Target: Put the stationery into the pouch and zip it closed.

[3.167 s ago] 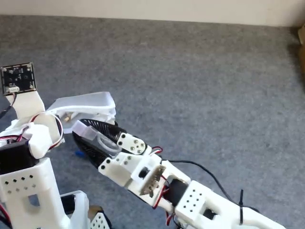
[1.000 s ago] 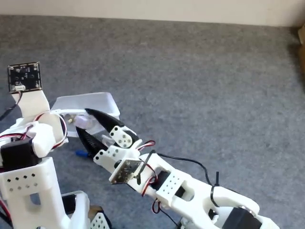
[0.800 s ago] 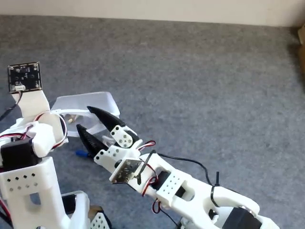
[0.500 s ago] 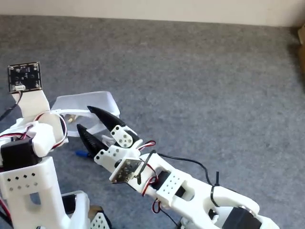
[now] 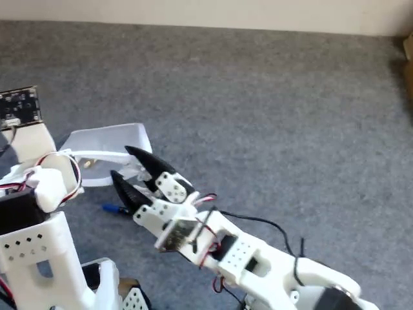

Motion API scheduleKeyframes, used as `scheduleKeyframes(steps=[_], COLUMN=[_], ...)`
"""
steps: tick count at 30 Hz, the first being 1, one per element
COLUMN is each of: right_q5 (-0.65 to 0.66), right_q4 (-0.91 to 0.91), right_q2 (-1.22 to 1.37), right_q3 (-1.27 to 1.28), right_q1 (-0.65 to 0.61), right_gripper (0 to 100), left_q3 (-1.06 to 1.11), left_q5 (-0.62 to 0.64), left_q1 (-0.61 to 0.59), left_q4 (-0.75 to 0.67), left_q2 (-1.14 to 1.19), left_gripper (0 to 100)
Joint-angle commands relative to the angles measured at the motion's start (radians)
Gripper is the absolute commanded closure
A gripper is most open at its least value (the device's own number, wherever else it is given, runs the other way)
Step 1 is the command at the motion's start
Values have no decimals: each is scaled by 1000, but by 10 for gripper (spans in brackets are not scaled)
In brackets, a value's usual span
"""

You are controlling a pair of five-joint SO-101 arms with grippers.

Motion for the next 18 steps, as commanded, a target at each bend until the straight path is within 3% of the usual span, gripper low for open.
scheduleKeyframes(steps=[1, 10, 18], right_q5=[3, 2, 2], right_q4=[188, 803, 1015], right_q2=[-177, -536, -567], right_q3=[19, 16, -31], right_q1=[10, -131, -165], right_gripper=[836, 836, 836], left_q3=[-5, -13, -15], left_q5=[12, 14, 15], left_q1=[-25, -104, -196], left_q4=[-25, -26, -28], left_q2=[-7, -7, -7], left_gripper=[994, 994, 994])
